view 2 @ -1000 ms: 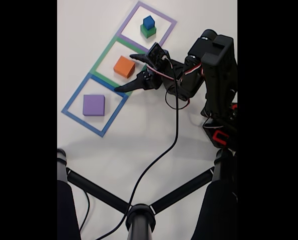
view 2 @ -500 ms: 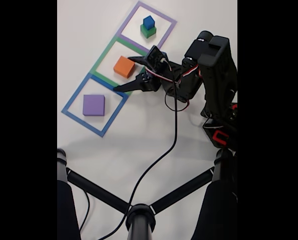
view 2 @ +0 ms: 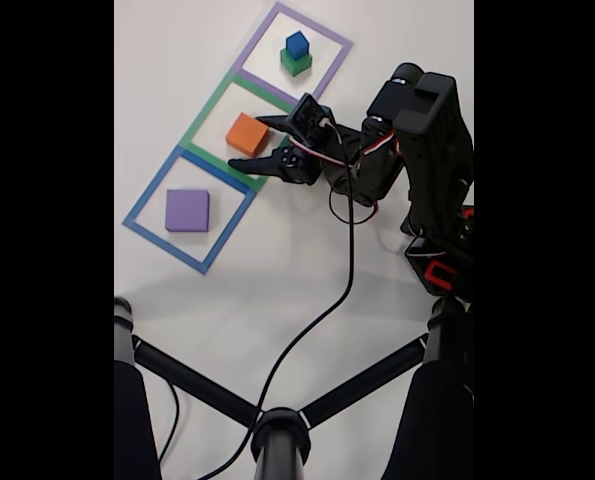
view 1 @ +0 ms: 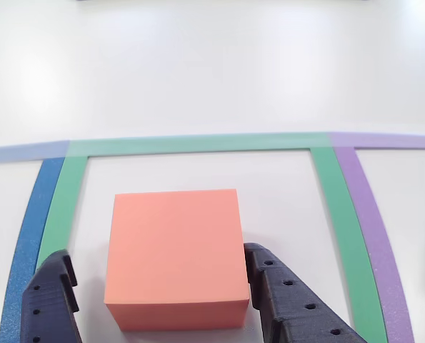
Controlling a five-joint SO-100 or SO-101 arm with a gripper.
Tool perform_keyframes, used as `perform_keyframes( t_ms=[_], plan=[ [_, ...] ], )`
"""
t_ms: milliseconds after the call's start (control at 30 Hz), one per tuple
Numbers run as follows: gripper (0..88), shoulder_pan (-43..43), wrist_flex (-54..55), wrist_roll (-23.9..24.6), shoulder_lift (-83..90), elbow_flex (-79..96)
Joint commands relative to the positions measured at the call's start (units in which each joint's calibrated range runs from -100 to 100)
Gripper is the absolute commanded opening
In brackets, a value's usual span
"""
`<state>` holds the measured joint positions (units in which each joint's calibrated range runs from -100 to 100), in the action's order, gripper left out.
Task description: Tower of hanoi
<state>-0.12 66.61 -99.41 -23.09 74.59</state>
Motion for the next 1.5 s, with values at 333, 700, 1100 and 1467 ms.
perform_keyframes(
  t_ms=[333, 700, 1100, 1467],
  plan=[
    [13.7, 0.8, 1.2, -0.6, 0.6, 0.2],
    [11.8, 0.9, -5.3, -0.6, 9.7, 2.8],
    [11.9, 1.2, -60.7, -0.6, 50.4, -4.3],
    [12.2, 3.7, -116.0, -0.6, 71.3, -30.7]
  ],
)
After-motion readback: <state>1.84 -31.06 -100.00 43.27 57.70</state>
